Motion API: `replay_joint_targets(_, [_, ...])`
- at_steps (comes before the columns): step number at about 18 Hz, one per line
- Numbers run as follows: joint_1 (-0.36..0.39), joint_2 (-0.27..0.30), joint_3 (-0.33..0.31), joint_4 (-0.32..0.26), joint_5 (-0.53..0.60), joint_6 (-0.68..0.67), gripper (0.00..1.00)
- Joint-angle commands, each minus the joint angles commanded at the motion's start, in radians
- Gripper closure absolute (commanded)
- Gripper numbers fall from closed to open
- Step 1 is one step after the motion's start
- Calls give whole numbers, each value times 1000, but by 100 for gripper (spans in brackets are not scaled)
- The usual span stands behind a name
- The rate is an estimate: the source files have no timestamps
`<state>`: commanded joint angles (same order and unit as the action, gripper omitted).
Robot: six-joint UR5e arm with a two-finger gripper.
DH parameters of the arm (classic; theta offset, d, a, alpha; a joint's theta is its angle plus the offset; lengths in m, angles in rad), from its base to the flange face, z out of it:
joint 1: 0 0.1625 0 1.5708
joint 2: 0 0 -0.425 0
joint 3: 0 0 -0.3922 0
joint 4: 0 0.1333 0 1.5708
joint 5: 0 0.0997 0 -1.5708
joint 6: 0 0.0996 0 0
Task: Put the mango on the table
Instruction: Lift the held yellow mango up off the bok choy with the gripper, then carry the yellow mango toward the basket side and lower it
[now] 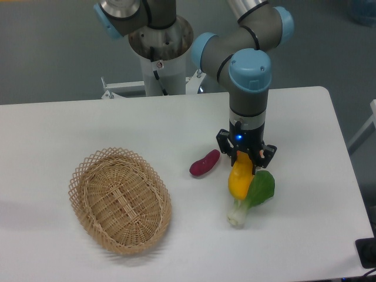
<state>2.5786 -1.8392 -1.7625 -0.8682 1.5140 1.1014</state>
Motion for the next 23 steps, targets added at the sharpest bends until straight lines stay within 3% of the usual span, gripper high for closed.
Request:
replay_joint_targets(10, [-2,-12,29,2,0,-5,43])
replay_joint_targets(14, [-27,-70,103,9,-18,-164,43])
replay_joint_targets(19, [-75,-184,218,61,-74,-424,43])
replay_joint_targets(23, [-118,-259,258,130,-75,-560,43])
